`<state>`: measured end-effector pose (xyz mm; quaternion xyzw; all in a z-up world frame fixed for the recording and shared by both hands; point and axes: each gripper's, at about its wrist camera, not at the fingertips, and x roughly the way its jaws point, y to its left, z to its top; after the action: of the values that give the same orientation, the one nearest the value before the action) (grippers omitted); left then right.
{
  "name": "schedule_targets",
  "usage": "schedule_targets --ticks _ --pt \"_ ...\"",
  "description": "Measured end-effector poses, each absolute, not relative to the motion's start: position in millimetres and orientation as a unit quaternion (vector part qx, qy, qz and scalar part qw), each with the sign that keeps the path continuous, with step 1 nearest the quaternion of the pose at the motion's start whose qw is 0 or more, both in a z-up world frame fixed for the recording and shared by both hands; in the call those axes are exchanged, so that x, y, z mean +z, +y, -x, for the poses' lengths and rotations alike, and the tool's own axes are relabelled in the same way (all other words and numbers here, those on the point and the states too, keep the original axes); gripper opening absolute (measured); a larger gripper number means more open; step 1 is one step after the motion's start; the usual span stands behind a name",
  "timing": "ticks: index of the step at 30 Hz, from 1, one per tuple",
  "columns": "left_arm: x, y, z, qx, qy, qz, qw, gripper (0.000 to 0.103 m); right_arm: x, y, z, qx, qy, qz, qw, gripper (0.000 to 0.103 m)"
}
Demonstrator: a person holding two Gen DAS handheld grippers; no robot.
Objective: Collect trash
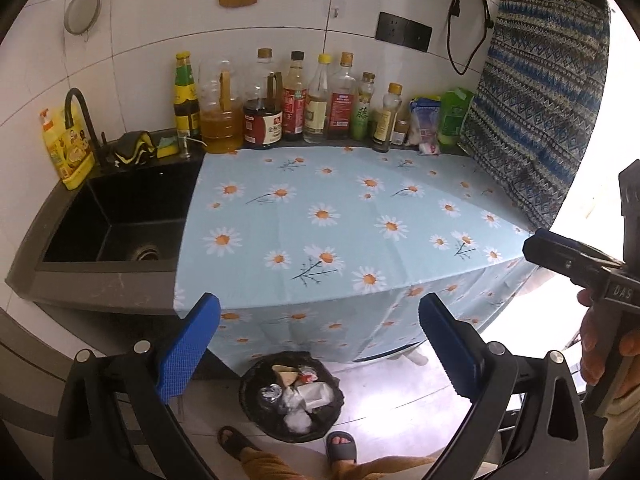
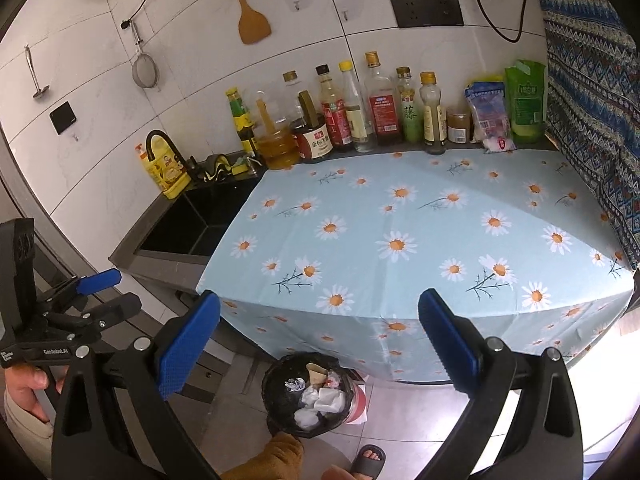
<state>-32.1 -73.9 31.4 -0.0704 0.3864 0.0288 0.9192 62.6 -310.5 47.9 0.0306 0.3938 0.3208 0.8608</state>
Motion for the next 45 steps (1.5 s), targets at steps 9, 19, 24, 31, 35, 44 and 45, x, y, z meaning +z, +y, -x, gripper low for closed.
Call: schedule_targets --ticks 9,19,24,31,35,44,45 --pt "31.0 -64.8 35.8 0.039 0.386 0.081 0.918 0.096 49.2 -298.0 -55.4 0.329 0.393 -0.021 0.858 0.098" --pt "35.6 -62.8 36.8 0.050 0.378 0.085 0.921 0.096 43.4 -293.3 -54.3 0.334 0.400 -0.025 0.853 0.098" --pt "32.3 -61.1 33.4 0.050 0.380 0.088 0.919 0.096 41.2 -290.1 -54.5 0.335 0.403 -0.023 0.851 0.098" --pt "30.7 -60.6 31.3 0.050 0.381 0.088 0.919 0.096 38.3 -291.1 -59.3 0.334 0.407 -0.026 0.850 0.098" --pt "29.2 -62.9 27.5 0.047 0.382 0.088 0.919 0.096 37.6 -292.2 -61.8 0.333 0.408 -0.026 0.850 0.098" --pt "27.7 -70.4 22.0 0.040 0.386 0.084 0.918 0.096 32.5 -295.3 -64.3 0.330 0.415 -0.030 0.848 0.098" --pt "27.2 -71.1 21.4 0.040 0.387 0.082 0.918 0.096 31.6 -295.9 -64.3 0.330 0.415 -0.031 0.847 0.098"
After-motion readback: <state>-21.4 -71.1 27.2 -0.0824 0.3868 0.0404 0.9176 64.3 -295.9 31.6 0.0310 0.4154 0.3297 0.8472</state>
